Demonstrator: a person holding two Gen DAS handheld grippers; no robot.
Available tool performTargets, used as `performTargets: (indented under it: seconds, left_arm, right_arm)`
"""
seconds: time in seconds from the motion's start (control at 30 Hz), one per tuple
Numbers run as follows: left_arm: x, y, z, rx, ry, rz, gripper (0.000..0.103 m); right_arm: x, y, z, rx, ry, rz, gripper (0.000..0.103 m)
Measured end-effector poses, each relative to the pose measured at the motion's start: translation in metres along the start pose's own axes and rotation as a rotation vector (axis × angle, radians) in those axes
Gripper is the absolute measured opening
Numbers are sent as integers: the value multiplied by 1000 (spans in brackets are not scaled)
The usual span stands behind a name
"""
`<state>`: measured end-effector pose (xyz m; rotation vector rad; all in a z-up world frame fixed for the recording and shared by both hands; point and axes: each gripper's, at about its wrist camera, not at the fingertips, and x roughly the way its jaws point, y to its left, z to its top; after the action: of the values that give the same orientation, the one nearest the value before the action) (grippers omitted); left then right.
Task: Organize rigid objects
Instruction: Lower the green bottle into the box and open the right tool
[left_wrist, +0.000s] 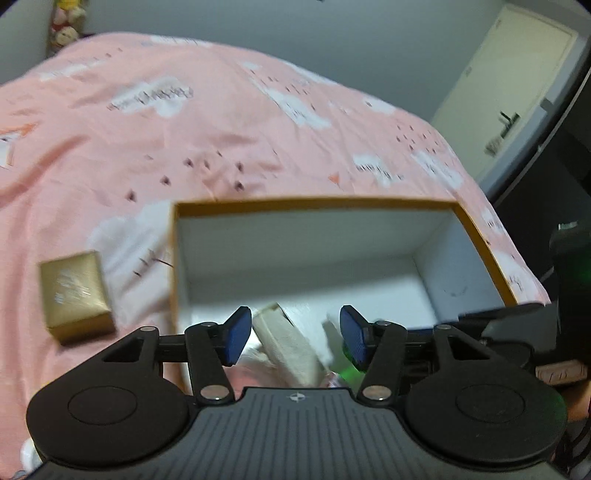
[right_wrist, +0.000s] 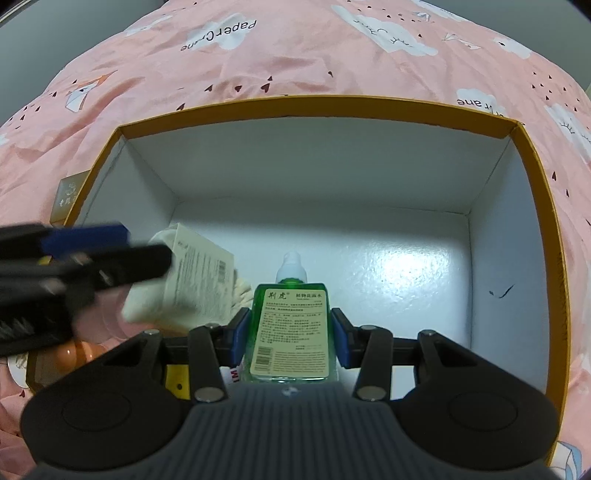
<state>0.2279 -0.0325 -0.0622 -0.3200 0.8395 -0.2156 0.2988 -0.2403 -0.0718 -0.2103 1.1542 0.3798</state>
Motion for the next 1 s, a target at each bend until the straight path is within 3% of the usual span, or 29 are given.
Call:
performTargets:
  seconds: [0.27,0.8,1.0]
  left_arm:
    - [-31,23,0,-64,-89,51,63]
    - [-51,57,-28,-144,-59,131,63]
    - [-53,58,-32,-146,-46,141,63]
  right_arm:
    - [2,19,3,-33,1,28,45]
    - [28,33,9,-85,123,-68,46]
    - [25,36,7,-103,124,-84,51]
